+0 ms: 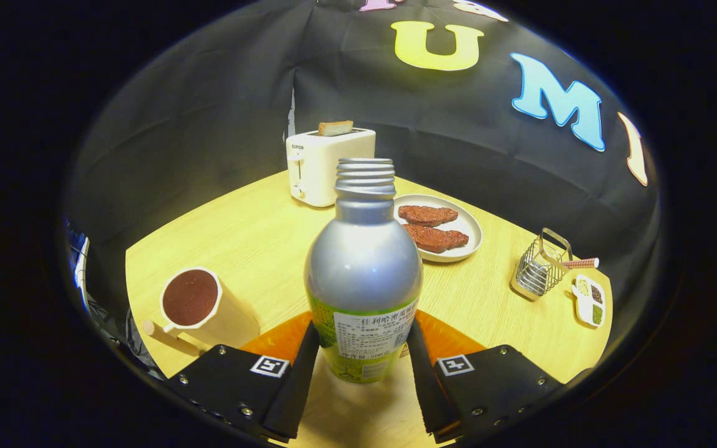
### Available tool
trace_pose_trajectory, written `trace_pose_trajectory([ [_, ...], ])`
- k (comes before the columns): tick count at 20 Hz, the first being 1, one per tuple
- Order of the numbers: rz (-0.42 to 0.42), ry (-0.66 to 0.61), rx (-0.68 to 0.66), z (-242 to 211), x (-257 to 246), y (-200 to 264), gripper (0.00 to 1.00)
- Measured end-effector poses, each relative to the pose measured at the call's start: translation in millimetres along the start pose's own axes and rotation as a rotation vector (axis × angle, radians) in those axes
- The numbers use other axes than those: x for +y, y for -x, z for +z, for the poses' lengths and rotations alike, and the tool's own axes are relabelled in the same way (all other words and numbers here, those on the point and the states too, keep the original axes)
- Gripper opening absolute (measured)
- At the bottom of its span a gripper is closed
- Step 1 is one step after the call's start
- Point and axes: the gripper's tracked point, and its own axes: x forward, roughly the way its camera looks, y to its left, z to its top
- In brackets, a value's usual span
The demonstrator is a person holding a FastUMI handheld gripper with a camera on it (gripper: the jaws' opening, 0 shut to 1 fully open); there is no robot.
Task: Take the bottle from table, then pour the juice into the cup, finally place the bottle on the coaster
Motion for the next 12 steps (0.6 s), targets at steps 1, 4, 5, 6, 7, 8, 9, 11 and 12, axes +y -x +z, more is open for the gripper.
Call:
trace_pose_trajectory([
  [1,-0.001,-0.005,-0.005,1,-2,-3,0.72],
  [4,-0.002,-0.008,-0.019,3,-7,-10,0.72],
  [5,-0.002,-0.007,-0.025,3,-9,-14,0.74],
  [6,-0.004,-0.007,-0.026,3,-11,-16,0.74],
  [7,-0.007,-0.008,-0.031,4,-12,-19,0.74],
  [8,-0.008,-0.010,-0.035,4,-13,-22,0.74],
  [9,-0.009,-0.014,-0.043,5,-14,-24,0.74],
  [11,-0.011,-0.012,-0.073,11,-16,-29,0.74],
  [12,-0.009,-0.011,-0.082,13,-17,-31,0.74],
])
